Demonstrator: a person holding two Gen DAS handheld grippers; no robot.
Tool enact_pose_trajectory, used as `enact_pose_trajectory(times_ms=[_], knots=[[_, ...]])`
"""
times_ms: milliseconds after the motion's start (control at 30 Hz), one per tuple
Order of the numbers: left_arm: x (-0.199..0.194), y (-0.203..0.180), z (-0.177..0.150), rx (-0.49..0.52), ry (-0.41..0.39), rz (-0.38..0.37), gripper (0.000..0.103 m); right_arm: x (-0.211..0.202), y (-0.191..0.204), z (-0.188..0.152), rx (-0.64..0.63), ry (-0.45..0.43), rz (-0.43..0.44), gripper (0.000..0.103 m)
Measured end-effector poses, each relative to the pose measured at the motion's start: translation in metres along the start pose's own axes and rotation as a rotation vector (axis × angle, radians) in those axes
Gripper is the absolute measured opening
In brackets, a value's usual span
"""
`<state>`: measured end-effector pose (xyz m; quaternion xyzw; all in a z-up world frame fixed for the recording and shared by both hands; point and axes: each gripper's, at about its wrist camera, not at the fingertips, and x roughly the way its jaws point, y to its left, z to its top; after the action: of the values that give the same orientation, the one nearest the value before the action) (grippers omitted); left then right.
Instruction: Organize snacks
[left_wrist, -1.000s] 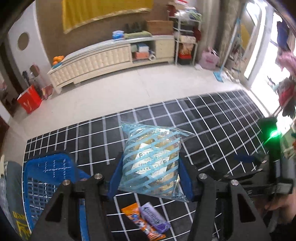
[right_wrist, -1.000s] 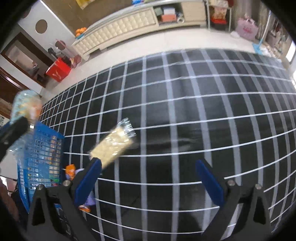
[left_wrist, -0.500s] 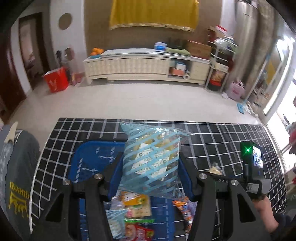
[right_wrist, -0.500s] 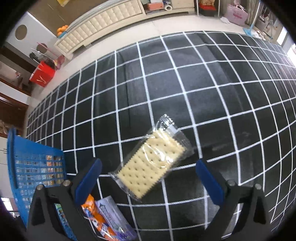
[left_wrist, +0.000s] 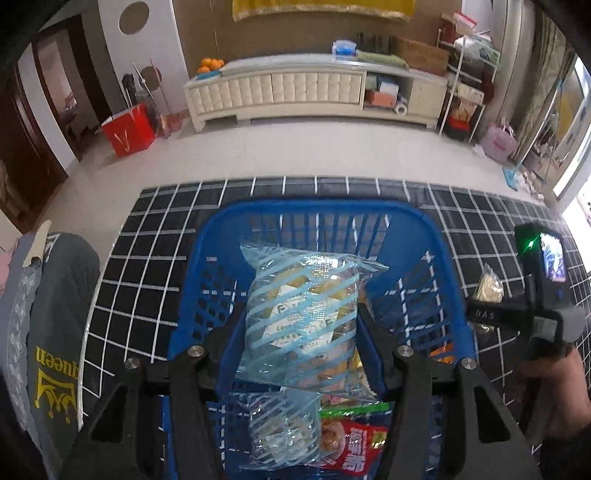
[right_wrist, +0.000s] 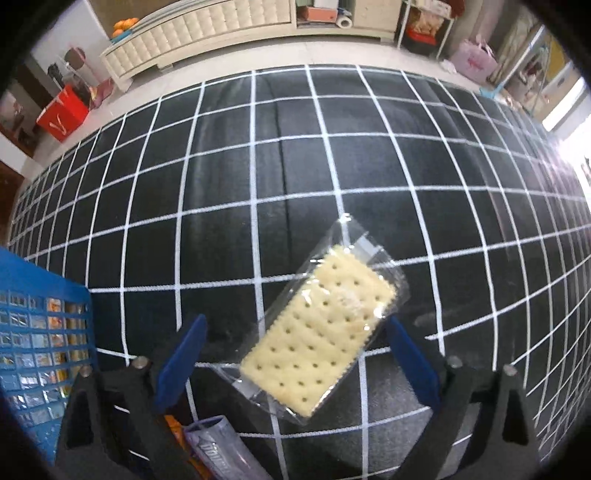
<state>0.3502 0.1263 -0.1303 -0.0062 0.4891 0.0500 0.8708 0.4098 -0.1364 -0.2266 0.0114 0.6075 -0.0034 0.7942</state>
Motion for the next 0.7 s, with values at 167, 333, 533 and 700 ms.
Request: enact_pose_trajectory(times_ms=[167,333,533,700], knots=[[0.008,0.003,-0.011,0.006,0.053,-0.053,0.054,-0.008,0.015,-0.001,-0.097,-0.039,-0.001,0.064],[0.017,0.001,-0.017,0.016,0.102,-0.043,0.054,-0.011,0.018,-0.011,-0.151,-0.051,0.016,0.060],[0.033,-0.011,-0.011,0.144,0.160,0.024,0.055,-0.034,0.006,-0.034,-0.144,-0.085,0.044,0.059],[0.034,-0.021,-0.011,0.195,0.170,0.015,0.055,-0.070,0.003,-0.046,-0.166,-0.153,0.062,0.058]])
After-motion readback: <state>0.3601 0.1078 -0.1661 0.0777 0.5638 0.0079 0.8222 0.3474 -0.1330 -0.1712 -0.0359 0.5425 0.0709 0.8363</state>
